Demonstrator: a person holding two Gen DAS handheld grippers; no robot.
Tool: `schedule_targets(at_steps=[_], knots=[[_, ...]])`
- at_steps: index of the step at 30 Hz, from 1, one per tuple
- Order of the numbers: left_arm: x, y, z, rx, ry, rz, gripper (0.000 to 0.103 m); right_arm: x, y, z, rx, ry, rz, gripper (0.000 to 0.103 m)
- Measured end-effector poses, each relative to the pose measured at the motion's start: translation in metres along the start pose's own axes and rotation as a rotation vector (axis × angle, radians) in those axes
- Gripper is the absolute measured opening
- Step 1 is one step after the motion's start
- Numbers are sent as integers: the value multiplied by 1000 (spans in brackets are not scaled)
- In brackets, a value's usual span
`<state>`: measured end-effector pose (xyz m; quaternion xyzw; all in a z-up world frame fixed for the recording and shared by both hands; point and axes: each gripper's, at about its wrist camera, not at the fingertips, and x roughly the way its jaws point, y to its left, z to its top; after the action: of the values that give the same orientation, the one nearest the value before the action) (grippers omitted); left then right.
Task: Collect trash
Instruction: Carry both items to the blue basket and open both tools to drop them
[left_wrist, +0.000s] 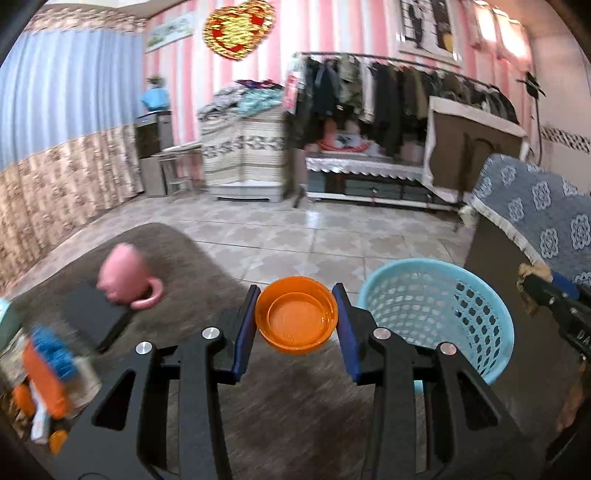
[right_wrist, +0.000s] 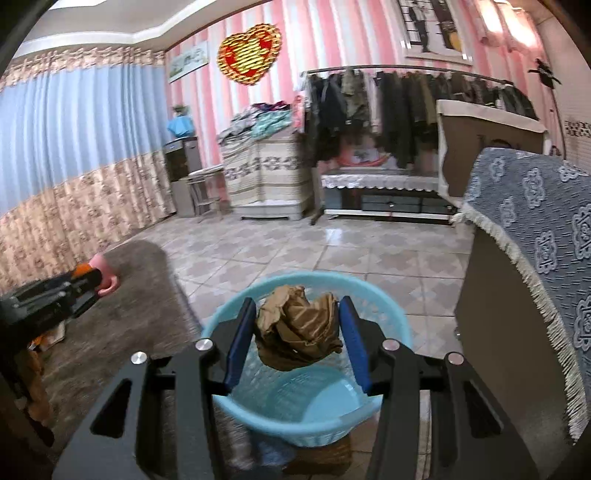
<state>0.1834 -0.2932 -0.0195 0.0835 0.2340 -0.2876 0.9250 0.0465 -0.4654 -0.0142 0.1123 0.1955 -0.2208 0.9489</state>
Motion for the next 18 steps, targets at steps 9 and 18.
schedule_targets(at_steps=[9,18], knots=[[83,-58,7,38,87,-125,38,33,-43,-2,93,28,-57,47],[131,-99,-1,105,146,-143,38,50,-58,-25,117,68,-105,47]])
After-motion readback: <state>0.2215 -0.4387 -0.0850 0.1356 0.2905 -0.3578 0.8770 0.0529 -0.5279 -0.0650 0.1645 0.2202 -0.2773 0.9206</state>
